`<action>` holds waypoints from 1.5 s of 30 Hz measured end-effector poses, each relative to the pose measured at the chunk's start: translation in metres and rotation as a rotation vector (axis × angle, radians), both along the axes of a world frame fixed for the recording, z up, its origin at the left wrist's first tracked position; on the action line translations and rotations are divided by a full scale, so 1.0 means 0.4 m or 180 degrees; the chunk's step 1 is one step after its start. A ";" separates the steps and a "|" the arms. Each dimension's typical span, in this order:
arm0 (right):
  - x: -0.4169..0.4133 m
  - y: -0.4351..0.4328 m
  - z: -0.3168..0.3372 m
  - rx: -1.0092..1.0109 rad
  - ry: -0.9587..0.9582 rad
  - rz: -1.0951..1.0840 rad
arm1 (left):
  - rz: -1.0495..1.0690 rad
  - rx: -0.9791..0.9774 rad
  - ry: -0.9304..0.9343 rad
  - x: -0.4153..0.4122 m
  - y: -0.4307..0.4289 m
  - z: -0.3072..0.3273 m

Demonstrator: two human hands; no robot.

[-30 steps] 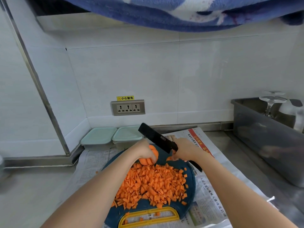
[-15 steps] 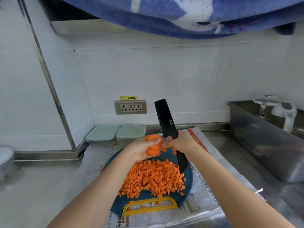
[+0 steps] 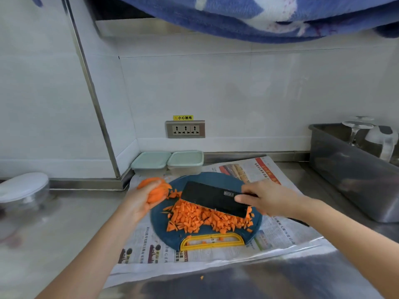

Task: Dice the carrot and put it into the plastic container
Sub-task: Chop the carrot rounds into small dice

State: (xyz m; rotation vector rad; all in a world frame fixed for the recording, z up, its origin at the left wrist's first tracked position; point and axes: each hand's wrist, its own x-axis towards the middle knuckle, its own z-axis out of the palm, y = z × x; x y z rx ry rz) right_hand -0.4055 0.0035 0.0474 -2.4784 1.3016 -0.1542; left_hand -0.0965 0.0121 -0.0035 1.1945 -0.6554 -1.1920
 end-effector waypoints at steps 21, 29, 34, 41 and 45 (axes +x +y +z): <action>0.170 0.019 -0.161 -0.0938 0.0542 0.0100 | 0.0636 -0.0416 -0.0269 0.003 0.026 -0.118; 0.191 -0.041 -0.139 -0.0957 0.0676 -0.0111 | 0.0611 -0.0318 -0.0492 0.002 0.006 -0.134; 0.183 -0.073 -0.132 -0.0997 0.0800 -0.0230 | 0.0558 -0.0277 -0.0580 0.011 0.004 -0.142; 0.142 -0.086 -0.092 -0.0880 0.0213 -0.0346 | 0.0440 -0.0464 -0.0798 0.003 0.010 -0.135; 0.090 -0.046 -0.096 -0.0834 0.0324 -0.0222 | 0.0450 -0.0429 -0.0812 -0.004 0.008 -0.129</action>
